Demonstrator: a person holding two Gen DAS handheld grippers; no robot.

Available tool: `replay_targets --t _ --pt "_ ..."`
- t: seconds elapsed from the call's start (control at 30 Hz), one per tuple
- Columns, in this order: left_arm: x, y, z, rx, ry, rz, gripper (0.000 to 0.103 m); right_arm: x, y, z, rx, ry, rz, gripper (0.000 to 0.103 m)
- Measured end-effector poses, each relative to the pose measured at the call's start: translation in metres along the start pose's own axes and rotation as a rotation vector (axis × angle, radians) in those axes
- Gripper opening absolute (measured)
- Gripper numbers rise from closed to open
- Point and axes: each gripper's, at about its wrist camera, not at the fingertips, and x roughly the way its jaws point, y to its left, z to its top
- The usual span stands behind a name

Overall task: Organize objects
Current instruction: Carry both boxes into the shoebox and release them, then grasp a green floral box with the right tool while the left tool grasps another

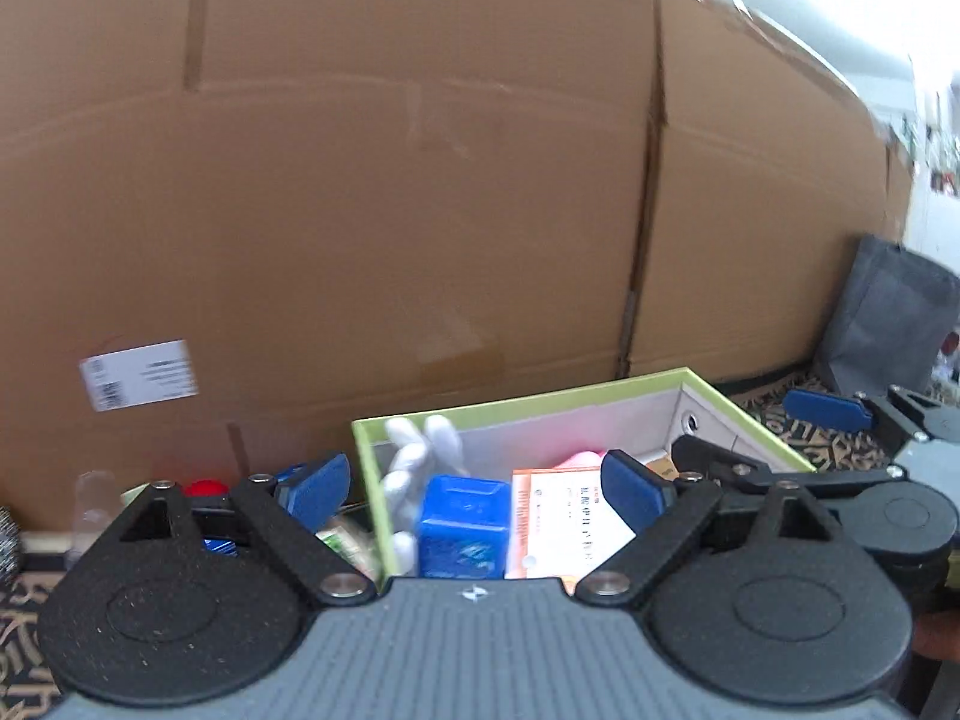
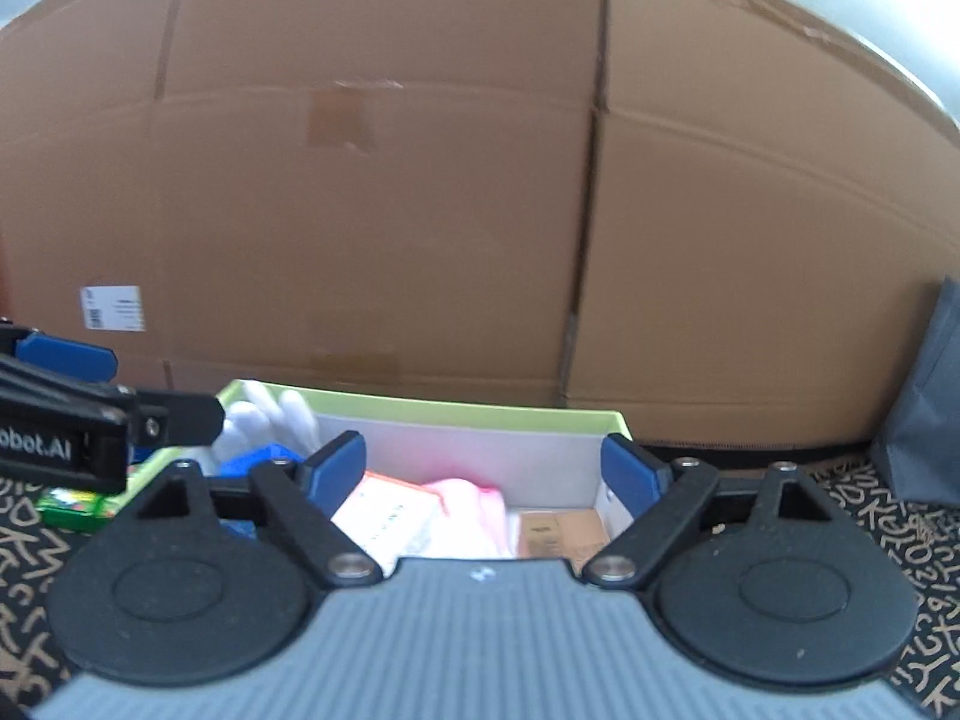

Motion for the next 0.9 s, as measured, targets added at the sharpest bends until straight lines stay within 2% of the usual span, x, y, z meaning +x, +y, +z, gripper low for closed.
replay_targets --t 0.23,0.33,0.43,0.5,0.63,0.77,0.9 --pt "-0.058 0.06 -0.024 -0.082 -0.018 0.113 0.095 -0.043 0.056 -0.004 -0.094 -0.061 0.121 0.092" --pt "-0.071 0.088 -0.045 -0.094 0.022 0.194 0.095 -0.054 0.088 -0.013 -0.126 -0.047 0.215 0.092" --pt "-0.073 0.116 -0.066 -0.107 0.084 0.237 0.095 -0.059 0.125 -0.027 -0.188 -0.023 0.296 0.092" --pt "-0.07 0.133 -0.077 -0.124 0.124 0.266 0.095 -0.056 0.149 -0.035 -0.217 0.006 0.35 0.089" --pt "-0.06 0.152 -0.085 -0.146 0.158 0.273 0.095 -0.042 0.186 -0.047 -0.214 0.104 0.464 0.077" --pt "-0.032 0.16 -0.081 -0.152 0.167 0.256 0.095 -0.038 0.194 -0.053 -0.19 0.134 0.462 0.077" --pt "0.013 0.158 -0.079 -0.154 0.201 0.228 0.095 -0.04 0.191 -0.059 -0.197 0.163 0.443 0.077"
